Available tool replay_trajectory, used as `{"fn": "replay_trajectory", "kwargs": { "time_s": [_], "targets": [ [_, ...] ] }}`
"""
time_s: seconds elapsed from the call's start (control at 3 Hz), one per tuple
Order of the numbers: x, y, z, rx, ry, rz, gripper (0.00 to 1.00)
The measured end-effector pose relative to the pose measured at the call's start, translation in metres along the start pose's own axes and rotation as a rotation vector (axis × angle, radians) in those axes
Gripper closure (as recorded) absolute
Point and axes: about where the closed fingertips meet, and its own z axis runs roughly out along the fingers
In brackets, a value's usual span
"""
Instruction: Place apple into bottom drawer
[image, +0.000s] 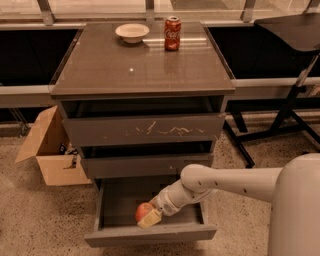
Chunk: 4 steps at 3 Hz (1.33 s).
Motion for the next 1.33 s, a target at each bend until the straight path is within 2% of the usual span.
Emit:
{"fn": "replay_trajectory", "kwargs": {
  "time_s": [0.33, 0.67, 1.0, 1.33],
  "targets": [
    [0.0, 0.0, 0.0, 0.0, 0.0, 0.0, 1.0],
    [0.015, -0.008, 0.008, 0.057, 0.046, 0.0, 1.0],
    [0.046, -0.026, 0.019, 0.109, 0.089, 0.006, 1.0],
    [0.08, -0.053, 0.029, 0.122, 0.088, -0.015, 1.0]
  ]
}}
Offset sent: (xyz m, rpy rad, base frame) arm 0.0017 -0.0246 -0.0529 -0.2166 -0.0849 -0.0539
